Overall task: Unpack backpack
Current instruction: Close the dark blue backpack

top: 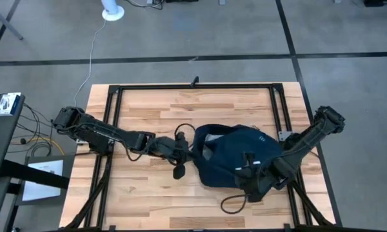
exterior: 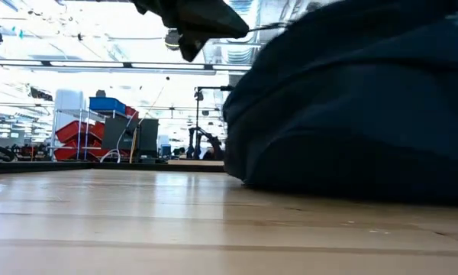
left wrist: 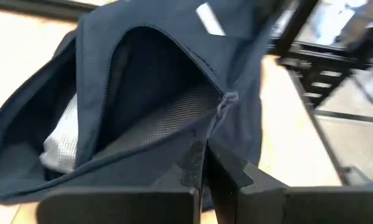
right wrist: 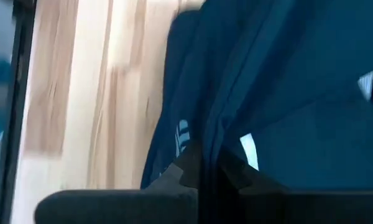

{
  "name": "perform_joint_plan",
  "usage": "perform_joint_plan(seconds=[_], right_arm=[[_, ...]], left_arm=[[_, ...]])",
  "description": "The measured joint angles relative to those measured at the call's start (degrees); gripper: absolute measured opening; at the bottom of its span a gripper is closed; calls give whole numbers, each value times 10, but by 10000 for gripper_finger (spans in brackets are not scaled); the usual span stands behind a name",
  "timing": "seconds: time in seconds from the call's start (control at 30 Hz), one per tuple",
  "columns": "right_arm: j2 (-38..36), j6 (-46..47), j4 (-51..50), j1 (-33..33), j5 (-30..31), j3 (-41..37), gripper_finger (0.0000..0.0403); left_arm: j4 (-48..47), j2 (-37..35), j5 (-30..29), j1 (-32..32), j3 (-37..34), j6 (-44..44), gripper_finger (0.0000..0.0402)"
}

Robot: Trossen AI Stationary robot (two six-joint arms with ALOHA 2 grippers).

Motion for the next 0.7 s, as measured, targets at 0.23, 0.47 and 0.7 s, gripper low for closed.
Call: perform_joint_plan(seconds=[0.23, 0.47, 0.7], right_arm=[[-2, 151, -72, 17, 1, -2, 23], [-5, 222, -49, 13, -1, 22, 95], [-4, 319, -36, 20, 3, 86, 132]], left_arm=[[-9, 0, 74, 22, -3, -22, 1], [3, 23, 78, 11, -1, -36, 1], [-24, 45, 58, -6, -2, -29, 0]])
